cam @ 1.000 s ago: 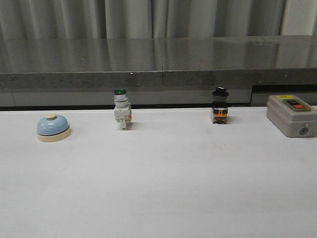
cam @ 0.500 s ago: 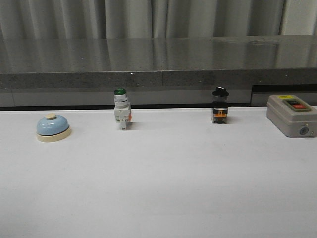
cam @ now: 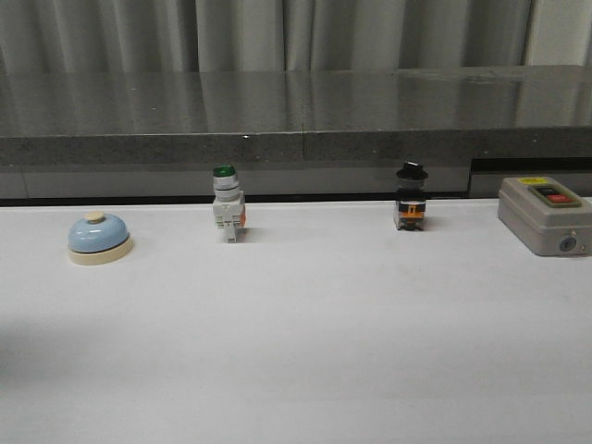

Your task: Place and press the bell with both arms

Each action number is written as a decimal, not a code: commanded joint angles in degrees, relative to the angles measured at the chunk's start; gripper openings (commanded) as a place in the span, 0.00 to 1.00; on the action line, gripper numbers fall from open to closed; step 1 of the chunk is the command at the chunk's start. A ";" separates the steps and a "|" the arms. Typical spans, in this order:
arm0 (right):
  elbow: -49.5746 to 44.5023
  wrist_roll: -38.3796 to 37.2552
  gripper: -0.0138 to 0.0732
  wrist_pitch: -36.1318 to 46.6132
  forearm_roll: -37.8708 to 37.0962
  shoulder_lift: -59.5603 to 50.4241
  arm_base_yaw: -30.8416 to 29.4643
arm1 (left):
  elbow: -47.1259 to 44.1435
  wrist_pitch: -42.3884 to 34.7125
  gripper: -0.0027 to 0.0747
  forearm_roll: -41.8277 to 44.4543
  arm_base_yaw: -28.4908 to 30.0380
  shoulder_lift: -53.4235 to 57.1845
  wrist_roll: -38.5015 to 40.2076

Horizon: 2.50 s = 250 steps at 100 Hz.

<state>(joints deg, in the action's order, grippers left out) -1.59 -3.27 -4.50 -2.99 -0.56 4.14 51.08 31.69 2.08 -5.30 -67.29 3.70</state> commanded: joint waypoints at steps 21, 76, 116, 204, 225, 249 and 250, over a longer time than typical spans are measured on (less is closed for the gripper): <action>0.83 0.38 0.09 4.93 -0.05 -0.85 -0.28 | 5.43 -5.50 0.86 -0.66 -0.92 -8.66 -0.08; 0.83 0.38 0.09 4.93 -0.05 -0.85 -0.28 | 23.52 -5.30 0.86 -0.66 -6.21 -32.30 -0.08; 0.83 0.38 0.09 4.89 -0.05 -0.85 -0.28 | 26.73 -5.70 0.86 -1.04 -6.24 -41.73 -0.08; 0.83 0.38 0.09 4.89 -0.05 -0.85 -0.28 | 26.94 -3.93 0.17 -1.04 -8.18 -44.18 -0.08; 0.83 0.38 0.09 4.89 -0.05 -0.85 -0.28 | 27.06 -1.02 0.17 -0.92 -9.09 -36.65 -0.91; 0.83 0.38 0.09 4.89 -0.05 -0.85 -0.28 | 27.06 0.83 0.17 -1.02 -14.84 -28.63 -1.02; 0.83 0.38 0.09 4.89 -0.05 -0.85 -0.28 | 27.06 0.83 0.17 -1.02 -15.67 -28.31 -1.02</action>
<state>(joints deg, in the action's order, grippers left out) -1.59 -3.27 -4.50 -2.95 -0.56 4.14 76.44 34.17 1.58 -17.88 -100.19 2.73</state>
